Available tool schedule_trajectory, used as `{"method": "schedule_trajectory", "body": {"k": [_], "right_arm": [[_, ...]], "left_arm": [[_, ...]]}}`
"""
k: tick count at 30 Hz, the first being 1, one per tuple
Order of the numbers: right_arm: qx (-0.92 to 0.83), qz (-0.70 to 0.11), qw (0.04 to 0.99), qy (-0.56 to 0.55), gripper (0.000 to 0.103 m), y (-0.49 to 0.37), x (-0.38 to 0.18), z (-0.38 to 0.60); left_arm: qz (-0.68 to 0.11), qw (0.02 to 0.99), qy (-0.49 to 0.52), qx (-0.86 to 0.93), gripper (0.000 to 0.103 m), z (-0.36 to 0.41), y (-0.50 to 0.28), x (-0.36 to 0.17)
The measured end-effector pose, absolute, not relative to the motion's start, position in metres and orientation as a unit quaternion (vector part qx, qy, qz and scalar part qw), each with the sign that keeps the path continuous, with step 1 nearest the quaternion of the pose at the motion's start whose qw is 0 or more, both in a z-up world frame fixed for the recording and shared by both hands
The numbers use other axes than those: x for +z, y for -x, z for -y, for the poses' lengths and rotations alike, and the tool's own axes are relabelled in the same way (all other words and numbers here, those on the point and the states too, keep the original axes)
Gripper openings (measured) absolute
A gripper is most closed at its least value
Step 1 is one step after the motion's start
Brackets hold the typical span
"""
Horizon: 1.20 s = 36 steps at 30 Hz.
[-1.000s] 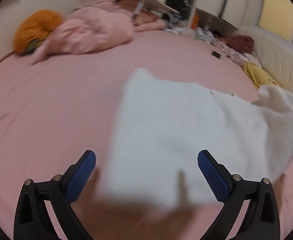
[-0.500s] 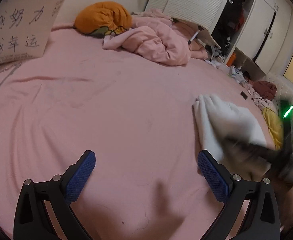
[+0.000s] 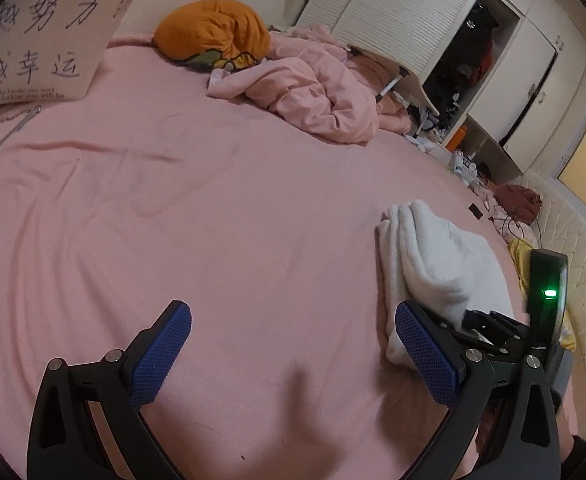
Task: Fold clothes
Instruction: 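Lay the folded end down and open the right gripper, then grasp the folded bundle edge with both grippers and lift it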
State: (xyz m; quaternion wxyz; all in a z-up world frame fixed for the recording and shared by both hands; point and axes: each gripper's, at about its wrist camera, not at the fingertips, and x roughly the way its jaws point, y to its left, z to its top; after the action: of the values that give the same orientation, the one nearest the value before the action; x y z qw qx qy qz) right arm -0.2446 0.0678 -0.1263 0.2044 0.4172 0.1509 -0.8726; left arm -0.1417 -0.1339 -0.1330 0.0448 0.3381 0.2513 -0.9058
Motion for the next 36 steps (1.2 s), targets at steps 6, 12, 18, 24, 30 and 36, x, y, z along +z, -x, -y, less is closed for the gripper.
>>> {"method": "schedule_trajectory", "body": {"k": [6, 12, 18, 24, 30, 36], "right_arm": [[-0.901, -0.090, 0.204, -0.372, 0.079, 0.202, -0.091, -0.098], [-0.935, -0.049, 0.055, -0.346, 0.079, 0.170, -0.097, -0.175], [-0.928, -0.015, 0.016, -0.371, 0.079, 0.167, -0.120, -0.222], [-0.928, 0.007, 0.037, -0.370, 0.079, 0.174, -0.129, -0.226], [-0.924, 0.014, 0.047, -0.380, 0.079, 0.185, -0.140, -0.233], [-0.910, 0.037, 0.053, -0.409, 0.034, 0.203, -0.153, -0.237]], "left_arm": [[-0.243, 0.041, -0.340, -0.908, 0.102, 0.135, 0.146, -0.131], [-0.220, -0.104, -0.291, -0.925, 0.089, 0.103, 0.173, -0.092], [-0.123, -0.246, -0.336, -0.901, 0.065, 0.038, 0.229, -0.089], [-0.058, -0.252, -0.383, -0.887, 0.047, -0.002, 0.252, -0.108], [-0.059, -0.201, -0.404, -0.890, 0.047, 0.000, 0.263, -0.128], [-0.116, -0.247, -0.466, -0.842, 0.024, 0.005, 0.284, -0.156]]}}
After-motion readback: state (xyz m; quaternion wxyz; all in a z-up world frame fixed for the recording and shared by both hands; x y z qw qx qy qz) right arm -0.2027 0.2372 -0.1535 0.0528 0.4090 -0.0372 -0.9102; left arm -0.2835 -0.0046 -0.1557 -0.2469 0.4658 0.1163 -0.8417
